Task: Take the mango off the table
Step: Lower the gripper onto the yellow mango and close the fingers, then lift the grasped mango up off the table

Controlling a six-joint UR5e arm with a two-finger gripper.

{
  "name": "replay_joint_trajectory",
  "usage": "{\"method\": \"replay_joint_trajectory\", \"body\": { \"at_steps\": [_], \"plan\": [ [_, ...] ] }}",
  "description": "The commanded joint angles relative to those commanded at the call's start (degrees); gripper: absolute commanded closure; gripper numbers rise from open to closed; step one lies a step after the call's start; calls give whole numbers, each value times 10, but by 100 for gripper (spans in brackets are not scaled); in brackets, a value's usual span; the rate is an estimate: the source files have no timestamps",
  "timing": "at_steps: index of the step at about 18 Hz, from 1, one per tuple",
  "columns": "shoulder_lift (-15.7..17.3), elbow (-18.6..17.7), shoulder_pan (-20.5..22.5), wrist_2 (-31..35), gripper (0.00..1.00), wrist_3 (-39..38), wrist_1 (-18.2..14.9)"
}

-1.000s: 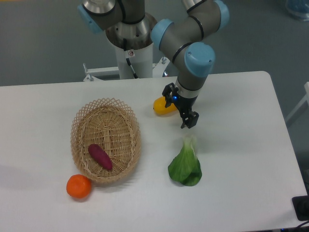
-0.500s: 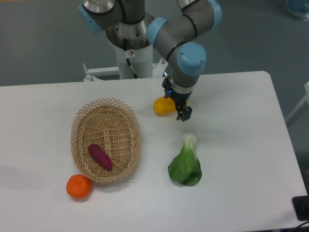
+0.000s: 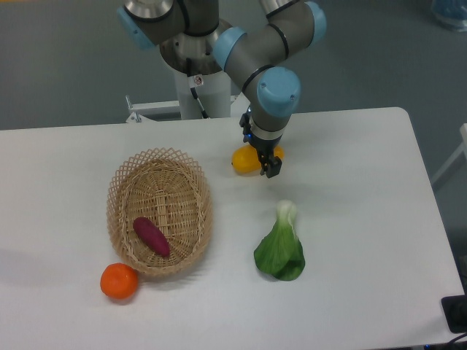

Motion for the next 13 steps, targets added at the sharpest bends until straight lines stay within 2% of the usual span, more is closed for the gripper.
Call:
{"method": "replay_joint_trajectory", "body": {
  "at_steps": [1, 2, 13],
  "plan": [
    [0, -19, 0, 0, 0, 3, 20],
    [0, -23, 0, 0, 0, 2, 26],
    [-3, -25, -1, 0, 0, -6, 30]
  ]
}}
